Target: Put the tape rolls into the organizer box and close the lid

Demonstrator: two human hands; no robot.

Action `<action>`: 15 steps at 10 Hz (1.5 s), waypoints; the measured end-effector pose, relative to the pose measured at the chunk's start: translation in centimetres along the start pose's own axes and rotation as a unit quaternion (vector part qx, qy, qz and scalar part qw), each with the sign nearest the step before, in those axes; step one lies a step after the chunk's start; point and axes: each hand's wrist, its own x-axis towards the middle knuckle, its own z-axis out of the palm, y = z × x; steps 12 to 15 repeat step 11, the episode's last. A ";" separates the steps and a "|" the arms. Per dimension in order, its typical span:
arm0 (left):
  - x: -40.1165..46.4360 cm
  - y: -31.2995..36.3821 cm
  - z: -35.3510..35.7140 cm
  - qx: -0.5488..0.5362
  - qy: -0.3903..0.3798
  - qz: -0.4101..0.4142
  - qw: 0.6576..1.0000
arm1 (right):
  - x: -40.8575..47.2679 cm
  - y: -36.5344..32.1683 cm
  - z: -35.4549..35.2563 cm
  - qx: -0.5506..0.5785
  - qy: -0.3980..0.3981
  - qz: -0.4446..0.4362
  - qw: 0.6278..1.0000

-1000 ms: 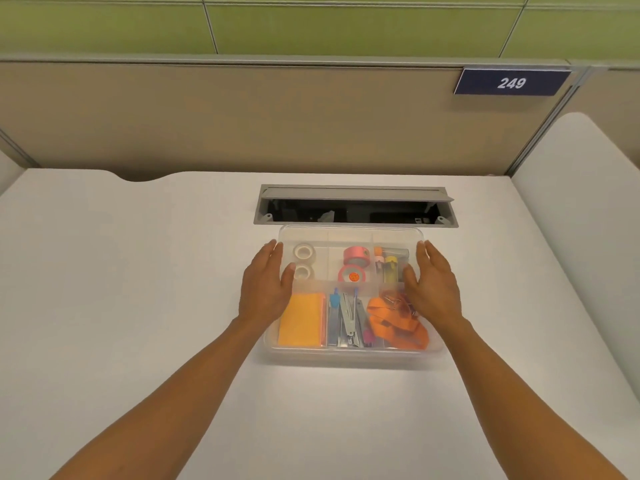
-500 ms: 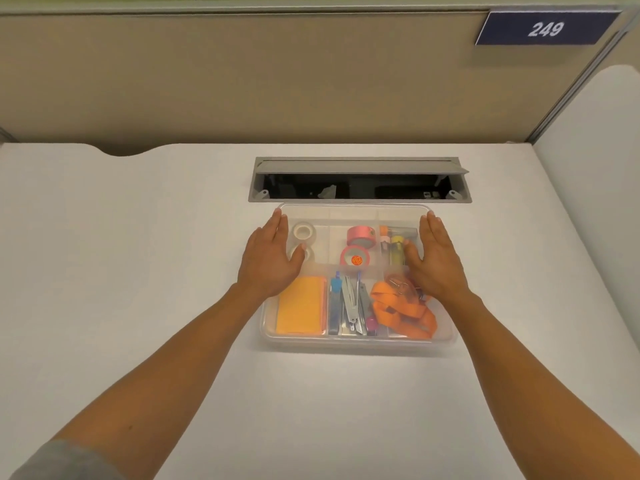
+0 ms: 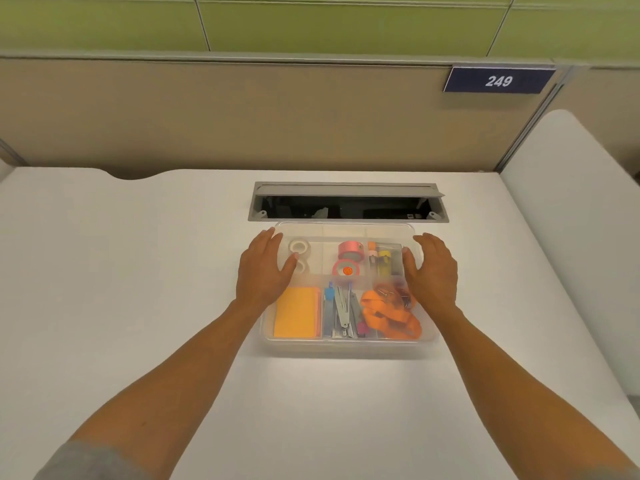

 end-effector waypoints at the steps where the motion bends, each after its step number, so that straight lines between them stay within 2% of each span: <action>1: -1.0 0.4 -1.4 -0.042 0.049 -0.030 0.997 | -1.2 -0.1 -1.4 -0.008 0.023 0.023 0.999; 2: -3.7 0.3 -1.7 -0.084 0.073 -0.106 0.988 | -3.7 0.7 -1.6 0.021 0.020 0.122 0.992; 3: -7.1 0.2 -0.5 -0.122 0.077 -0.177 0.974 | -6.4 1.7 -0.8 0.051 -0.017 0.209 0.976; 4: -8.9 0.2 0.7 -0.151 0.054 -0.221 0.962 | -7.6 2.0 -0.3 0.093 -0.024 0.251 0.963; 6: -9.5 -0.3 1.1 -0.250 0.051 -0.185 0.949 | -7.7 2.2 -0.2 0.162 -0.013 0.231 0.959; 8: -9.6 -0.4 1.4 -0.280 0.067 -0.190 0.938 | -7.8 2.3 -0.2 0.177 -0.016 0.238 0.955; 10: -9.4 -0.2 0.9 -0.244 0.051 -0.198 0.948 | -8.0 1.5 -0.8 0.104 -0.008 0.214 0.971; 11: -9.2 0.0 0.1 -0.224 0.011 -0.212 0.951 | -8.0 1.0 -1.6 0.051 -0.009 0.213 0.976; 15: -9.2 0.0 0.1 -0.224 0.011 -0.212 0.951 | -8.0 1.0 -1.6 0.051 -0.009 0.213 0.976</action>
